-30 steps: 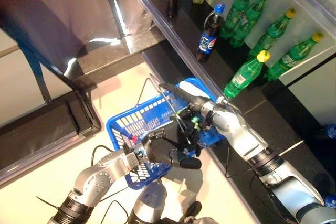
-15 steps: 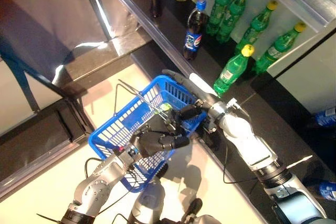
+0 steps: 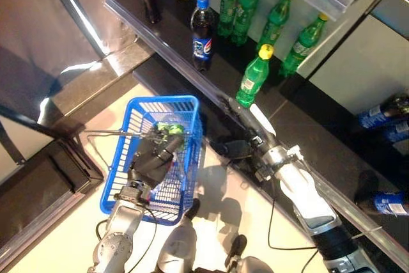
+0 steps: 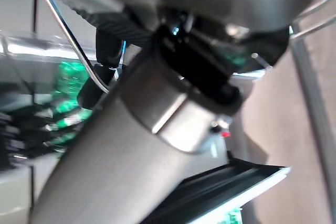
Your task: Pick up the drink and place into the basket.
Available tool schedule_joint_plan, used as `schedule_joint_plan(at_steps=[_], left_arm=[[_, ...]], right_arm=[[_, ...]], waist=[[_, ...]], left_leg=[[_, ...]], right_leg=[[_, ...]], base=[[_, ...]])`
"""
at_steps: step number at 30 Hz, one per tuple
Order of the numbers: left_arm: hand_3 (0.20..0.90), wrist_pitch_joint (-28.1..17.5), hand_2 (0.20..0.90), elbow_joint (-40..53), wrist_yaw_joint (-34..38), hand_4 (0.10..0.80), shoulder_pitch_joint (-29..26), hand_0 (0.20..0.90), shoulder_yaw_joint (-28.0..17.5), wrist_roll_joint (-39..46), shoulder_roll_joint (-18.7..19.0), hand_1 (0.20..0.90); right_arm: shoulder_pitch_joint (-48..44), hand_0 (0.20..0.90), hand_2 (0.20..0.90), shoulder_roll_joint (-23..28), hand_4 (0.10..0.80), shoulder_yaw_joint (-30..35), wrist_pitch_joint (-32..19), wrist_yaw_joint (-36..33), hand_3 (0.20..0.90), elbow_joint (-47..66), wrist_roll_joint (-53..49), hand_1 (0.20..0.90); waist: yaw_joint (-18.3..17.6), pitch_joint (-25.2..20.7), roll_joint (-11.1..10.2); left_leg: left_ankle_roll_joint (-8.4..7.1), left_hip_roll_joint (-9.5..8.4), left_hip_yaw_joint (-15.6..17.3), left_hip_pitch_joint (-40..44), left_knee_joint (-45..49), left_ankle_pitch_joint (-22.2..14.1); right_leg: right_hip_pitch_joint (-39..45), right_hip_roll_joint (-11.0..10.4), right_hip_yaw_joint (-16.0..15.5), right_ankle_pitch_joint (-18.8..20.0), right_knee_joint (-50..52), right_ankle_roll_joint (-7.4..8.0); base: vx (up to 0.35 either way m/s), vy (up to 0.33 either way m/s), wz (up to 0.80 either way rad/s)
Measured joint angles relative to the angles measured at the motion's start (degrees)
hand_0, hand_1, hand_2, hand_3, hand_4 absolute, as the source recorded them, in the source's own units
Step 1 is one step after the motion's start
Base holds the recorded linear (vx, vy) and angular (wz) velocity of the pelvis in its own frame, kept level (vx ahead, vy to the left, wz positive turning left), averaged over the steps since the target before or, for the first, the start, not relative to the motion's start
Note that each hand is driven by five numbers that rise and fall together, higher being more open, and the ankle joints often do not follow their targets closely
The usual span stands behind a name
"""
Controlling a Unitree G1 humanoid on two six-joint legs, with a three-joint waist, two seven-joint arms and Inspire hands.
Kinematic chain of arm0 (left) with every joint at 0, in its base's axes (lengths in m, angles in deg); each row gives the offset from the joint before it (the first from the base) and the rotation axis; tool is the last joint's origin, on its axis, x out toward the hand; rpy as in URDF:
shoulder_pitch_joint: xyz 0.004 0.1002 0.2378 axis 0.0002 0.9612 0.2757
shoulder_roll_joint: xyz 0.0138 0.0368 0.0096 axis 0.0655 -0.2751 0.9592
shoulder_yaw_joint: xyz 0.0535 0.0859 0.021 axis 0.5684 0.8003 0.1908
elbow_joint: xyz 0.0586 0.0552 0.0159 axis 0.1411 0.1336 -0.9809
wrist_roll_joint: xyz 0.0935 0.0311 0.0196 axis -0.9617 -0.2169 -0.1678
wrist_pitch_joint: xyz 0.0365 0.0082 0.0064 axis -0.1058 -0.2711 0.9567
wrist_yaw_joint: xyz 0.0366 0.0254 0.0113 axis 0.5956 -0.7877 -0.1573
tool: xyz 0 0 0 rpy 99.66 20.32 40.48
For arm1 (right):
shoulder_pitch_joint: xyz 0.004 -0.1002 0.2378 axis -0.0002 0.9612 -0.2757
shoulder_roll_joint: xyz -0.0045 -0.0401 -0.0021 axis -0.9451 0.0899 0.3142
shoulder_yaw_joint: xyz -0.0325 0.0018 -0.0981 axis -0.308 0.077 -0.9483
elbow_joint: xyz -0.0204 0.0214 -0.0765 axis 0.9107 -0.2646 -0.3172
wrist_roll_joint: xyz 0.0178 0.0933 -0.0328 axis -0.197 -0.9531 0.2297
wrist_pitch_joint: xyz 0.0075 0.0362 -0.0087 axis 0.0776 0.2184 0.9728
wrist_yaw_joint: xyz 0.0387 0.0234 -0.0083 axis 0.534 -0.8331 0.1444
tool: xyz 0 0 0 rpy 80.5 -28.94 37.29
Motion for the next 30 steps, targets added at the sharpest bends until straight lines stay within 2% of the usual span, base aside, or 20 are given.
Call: schedule_joint_plan(at_steps=[5,10,12,16,19,23,25,30], left_arm=[[0.2,-2.3,0.3,-3.8,1.0,0.1,0.2,0.3,-1.9,1.2,-2.6,0.3],[0.2,-2.7,0.3,-9.9,2.8,0.1,1.9,0.3,-3.5,1.1,-3.1,0.3],[0.2,-3.5,0.3,-13.5,3.3,0.1,2.4,0.3,-5.1,1.1,-4.5,0.3],[0.2,-4.0,0.3,-18.0,4.1,0.1,2.4,0.3,-7.4,1.2,-5.4,0.3],[0.2,-4.9,0.3,-23.4,4.0,0.1,1.7,0.3,-9.0,1.2,-7.0,0.3],[0.2,-5.3,0.3,-30.6,4.0,0.1,1.0,0.3,-9.8,1.1,-7.1,0.3],[0.2,-5.9,0.3,-36.4,3.6,0.1,0.6,0.3,-10.8,0.9,-7.1,0.3],[0.2,-6.7,0.3,-45.5,3.9,0.1,-1.1,0.3,-12.4,-1.1,-6.8,0.3]], right_arm=[[3.3,0.9,0.9,-0.7,0.8,1.0,-0.1,0.8,0.9,-0.8,-0.7,0.9],[6.6,0.9,0.9,-2.6,0.8,6.5,-0.7,1.7,0.9,-2.4,-2.0,0.9],[7.9,0.9,0.9,-2.9,0.8,8.2,-0.8,1.7,0.9,-3.4,-2.9,0.9],[10.7,0.9,0.9,-3.6,0.8,10.5,-1.2,1.5,0.9,-6.2,-3.2,0.9],[12.5,0.9,0.9,-4.7,0.8,11.0,-1.5,0.8,0.9,-12.5,-3.4,0.9],[13.5,0.9,0.9,-6.3,0.8,11.2,-1.0,-0.9,0.9,-19.5,-6.1,0.9],[14.0,0.9,0.9,-8.8,0.8,13.0,-2.1,-2.0,0.9,-26.2,-8.6,0.9],[15.3,0.9,0.9,-9.1,0.8,14.7,-1.6,-5.1,0.9,-37.7,-11.2,0.9]], waist=[[-1.8,0.0,-0.1],[-3.8,-0.3,-0.5],[-5.1,-0.8,-0.9],[-6.6,-1.0,-1.1],[-8.3,-2.9,-0.9],[-9.5,-5.9,-0.8],[-11.1,-8.5,-0.7],[-13.1,-11.3,-0.1]], left_leg=[[0.03,0.18,0.4,0.0,0.0,-0.1],[0.03,0.66,2.2,0.7,-0.9,-0.1],[0.09,0.75,2.8,0.9,-1.1,-0.2],[0.09,0.94,3.2,1.3,-1.5,-0.2],[0.19,0.9,3.4,1.4,-1.6,-0.3],[0.25,1.12,4.9,1.7,-1.6,-0.8],[0.26,1.25,5.5,2.0,-1.6,-1.1],[0.3,1.42,6.2,2.6,-1.7,-1.3]], right_leg=[[-0.2,0.1,0.4,0.1,0.0,-0.09],[-0.8,0.2,2.0,0.4,0.0,-0.21],[-0.9,0.2,2.9,0.4,0.0,-0.21],[-1.0,0.2,3.2,0.4,0.0,-0.21],[-1.1,0.2,3.4,0.4,0.0,-0.21],[-1.6,0.2,4.9,0.4,0.0,-0.2],[-1.7,0.2,5.9,0.3,0.0,-0.23],[-1.5,0.2,6.6,0.3,0.0,-0.21]], base=[[-0.005,0.001,-0.03],[-0.012,0.003,-0.18],[-0.006,0.005,-0.15],[-0.013,0.008,-0.07],[-0.003,0.006,-0.01],[-0.01,0.021,-0.18],[-0.009,0.027,-0.21],[-0.014,0.023,-0.11]])
